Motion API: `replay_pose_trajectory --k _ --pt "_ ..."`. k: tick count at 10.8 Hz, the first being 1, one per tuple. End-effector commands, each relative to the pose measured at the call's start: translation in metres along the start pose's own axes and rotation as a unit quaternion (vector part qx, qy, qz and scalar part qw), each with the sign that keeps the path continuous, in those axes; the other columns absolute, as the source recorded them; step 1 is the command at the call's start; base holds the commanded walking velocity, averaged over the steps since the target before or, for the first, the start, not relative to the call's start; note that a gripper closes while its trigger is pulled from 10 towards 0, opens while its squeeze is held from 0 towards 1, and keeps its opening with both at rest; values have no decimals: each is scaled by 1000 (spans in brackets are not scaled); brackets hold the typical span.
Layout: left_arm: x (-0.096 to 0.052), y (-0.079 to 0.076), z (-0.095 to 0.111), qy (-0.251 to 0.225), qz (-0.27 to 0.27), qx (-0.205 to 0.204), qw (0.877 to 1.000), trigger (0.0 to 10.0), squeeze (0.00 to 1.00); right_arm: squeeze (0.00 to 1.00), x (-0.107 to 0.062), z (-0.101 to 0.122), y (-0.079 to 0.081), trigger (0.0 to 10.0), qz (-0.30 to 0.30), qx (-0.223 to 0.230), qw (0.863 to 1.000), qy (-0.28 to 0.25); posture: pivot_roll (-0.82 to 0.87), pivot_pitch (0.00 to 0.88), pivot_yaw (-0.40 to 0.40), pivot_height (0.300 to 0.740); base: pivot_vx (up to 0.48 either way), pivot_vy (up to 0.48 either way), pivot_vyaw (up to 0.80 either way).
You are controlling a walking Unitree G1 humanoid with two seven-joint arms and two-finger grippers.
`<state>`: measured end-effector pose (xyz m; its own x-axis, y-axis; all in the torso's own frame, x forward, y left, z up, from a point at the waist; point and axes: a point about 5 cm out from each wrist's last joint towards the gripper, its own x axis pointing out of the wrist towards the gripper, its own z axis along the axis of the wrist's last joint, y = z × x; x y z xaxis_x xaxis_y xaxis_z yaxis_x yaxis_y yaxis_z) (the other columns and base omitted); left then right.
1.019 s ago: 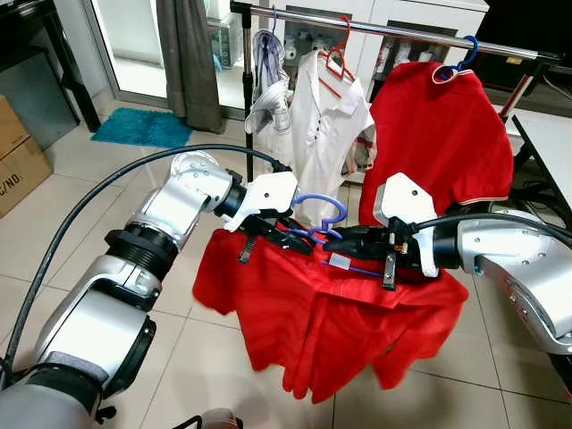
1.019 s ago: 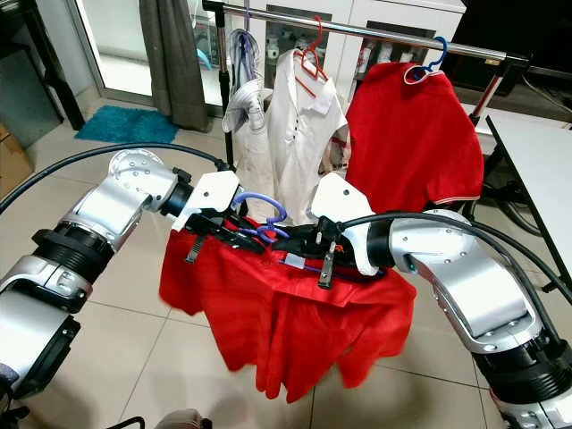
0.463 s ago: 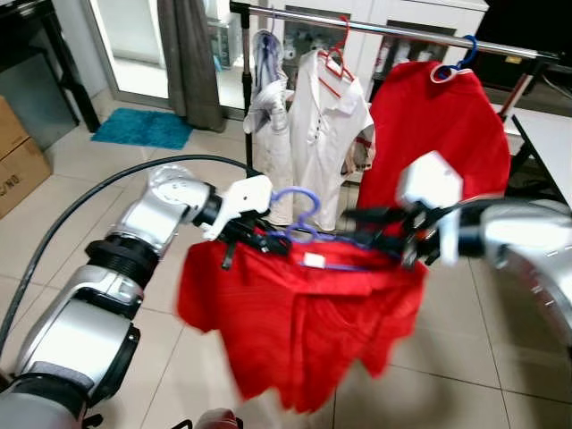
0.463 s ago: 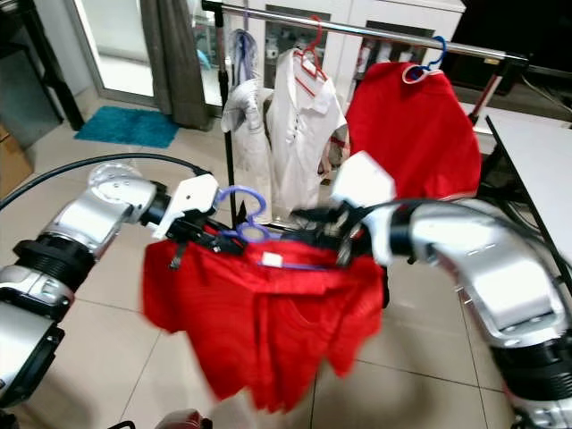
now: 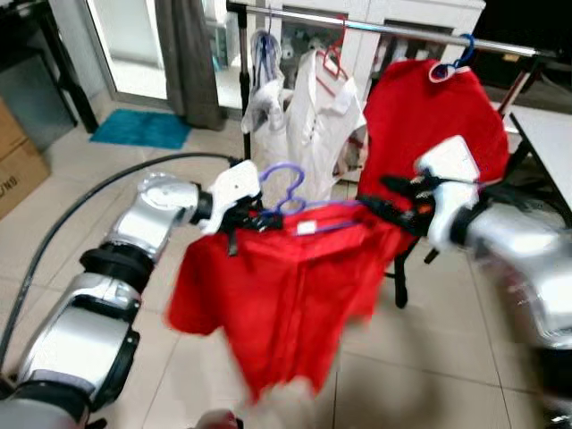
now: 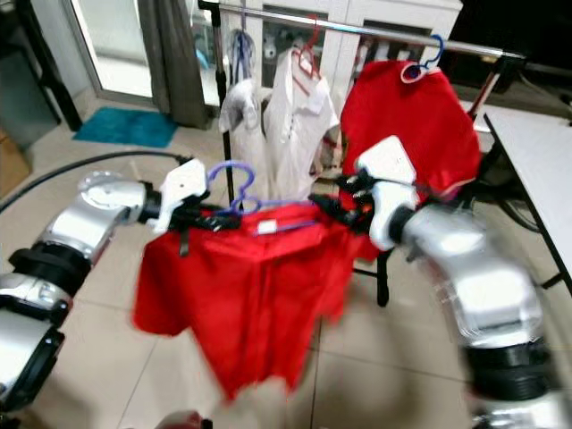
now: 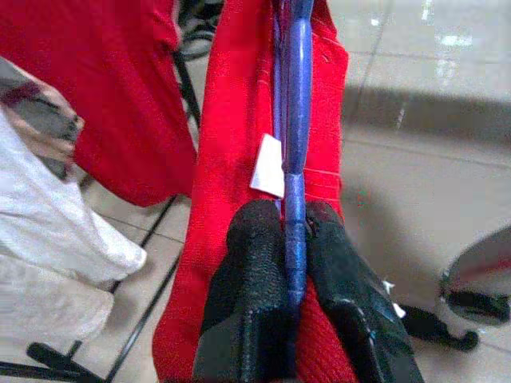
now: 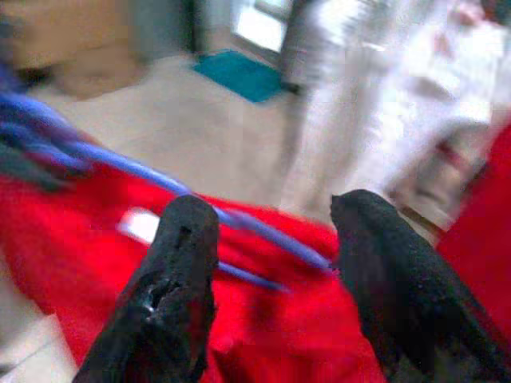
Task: Hang hanger
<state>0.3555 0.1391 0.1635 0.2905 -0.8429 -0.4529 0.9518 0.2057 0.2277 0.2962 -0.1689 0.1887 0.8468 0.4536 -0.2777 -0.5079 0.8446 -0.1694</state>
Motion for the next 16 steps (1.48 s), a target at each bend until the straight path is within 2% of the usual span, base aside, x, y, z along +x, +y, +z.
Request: replay_pose_trajectory --k 1,2,3,4,7,8,9,10,11,12,13,14,16 --pt "0 1 4 -18 22 1 1000 0 0 1000 1 -5 -5 10000 -61 2 998 11 50 0 -9 740 0 0 0" --pt "2 0 6 -25 26 1 999 0 0 1000 7 -8 -1 10000 -94 54 994 10 54 0 -9 740 0 0 0" --pt "2 1 6 -22 34 4 999 0 0 1000 9 -8 -3 10000 -125 72 989 15 58 0 -12 740 0 0 0" --pt "1 3 5 -19 46 5 999 0 0 0 9 -8 -5 10000 -153 84 985 19 61 0 -14 740 0 0 0" --pt "0 3 6 -22 54 2 998 0 0 0 12 -15 2 10000 -152 100 982 46 58 0 -17 740 0 0 0" --pt "2 3 7 -25 52 3 998 0 0 0 14 -15 3 4863 -152 104 982 48 59 0 -17 740 0 0 0" --pt "3 2 8 -28 47 4 998 0 0 0 16 -14 4 3255 -142 120 982 42 59 0 -18 740 0 0 0" --pt "3 1 8 -28 45 4 999 0 0 0 17 -14 5 3412 -136 129 981 43 58 0 -18 740 0 0 0" --pt "4 0 10 -33 40 6 999 0 0 0 19 -18 8 2549 -126 135 981 55 57 0 -20 740 0 0 0" --pt "4 0 11 -35 38 7 999 0 0 0 19 -22 8 2196 -129 147 978 65 57 0 -21 740 0 0 0" --pt "4 -1 12 -35 36 8 999 0 0 0 19 -25 6 824 -134 158 976 68 57 0 -21 740 0 0 0" --pt "4 -1 12 -36 33 10 999 0 0 0 19 -28 1 0 -142 163 974 71 56 0 -22 740 0 0 0" --pt "4 -2 13 -37 28 10 999 0 0 0 18 -30 -3 0 -152 162 972 75 56 0 -23 740 0 0 0"
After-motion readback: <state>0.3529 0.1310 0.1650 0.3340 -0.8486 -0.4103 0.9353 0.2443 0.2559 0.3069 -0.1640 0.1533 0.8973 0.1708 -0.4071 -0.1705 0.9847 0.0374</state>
